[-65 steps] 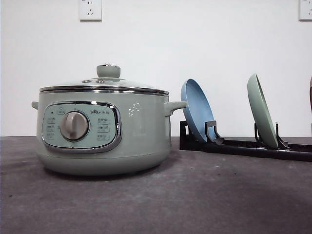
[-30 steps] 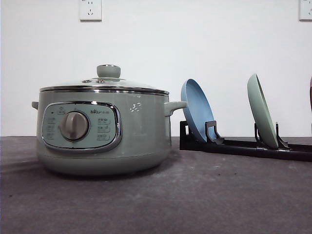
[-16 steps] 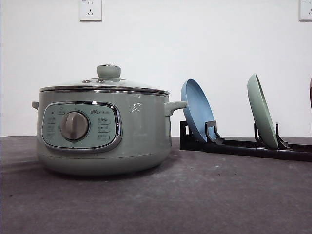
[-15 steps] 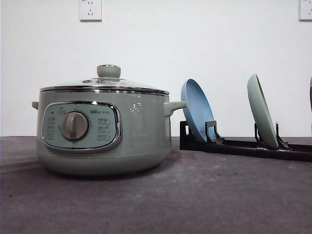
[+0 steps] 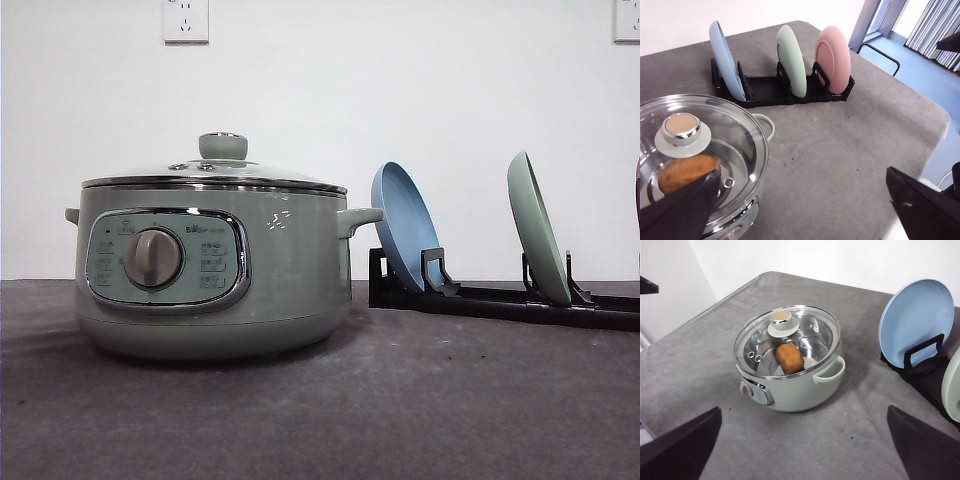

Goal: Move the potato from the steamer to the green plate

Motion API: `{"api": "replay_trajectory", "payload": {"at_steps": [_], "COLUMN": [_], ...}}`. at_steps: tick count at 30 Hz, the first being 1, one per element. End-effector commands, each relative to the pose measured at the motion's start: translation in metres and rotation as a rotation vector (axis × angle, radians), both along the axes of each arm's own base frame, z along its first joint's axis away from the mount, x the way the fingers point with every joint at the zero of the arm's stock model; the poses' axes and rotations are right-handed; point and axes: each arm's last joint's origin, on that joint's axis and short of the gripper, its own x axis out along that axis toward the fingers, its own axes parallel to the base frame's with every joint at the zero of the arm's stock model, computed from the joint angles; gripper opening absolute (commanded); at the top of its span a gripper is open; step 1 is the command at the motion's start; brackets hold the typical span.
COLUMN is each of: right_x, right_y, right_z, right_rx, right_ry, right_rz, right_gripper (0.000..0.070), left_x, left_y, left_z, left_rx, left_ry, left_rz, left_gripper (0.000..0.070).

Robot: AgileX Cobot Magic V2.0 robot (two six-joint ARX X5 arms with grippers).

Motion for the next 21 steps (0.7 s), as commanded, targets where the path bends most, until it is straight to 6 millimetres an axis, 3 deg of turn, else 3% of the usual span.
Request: {"api": "replay_trajectory", "payload": {"at_steps": [1,15,21], "right_x": [-0.0012,-0.0010,0.0079], "right_y": [0.0001,0.0001,0.0030], "right_z": [0.0055,0.0054,0.0035], "right_rx": [0.012,0.051,0.092], "right_ry": [-0.017,0.021,0.098], "right_rz": [0.002,-0.018,-0.043], "right_gripper": [0.0694,0.0692,0.0691], "left_x": [-0.0011,-0.0011,-0.0010], "left_y": [-0.0007,-0.0007,-0.0007], "left_z": [0.0080,0.0080,0.0080], "left_rx": [-0.007,-0.006,-0.004], "left_ry": [-0.042,-0.042,-0.046], "left_rz": [-0.017,-0.017,-0.018], "left_gripper": [0.0680,0.0678,0.0678]}}
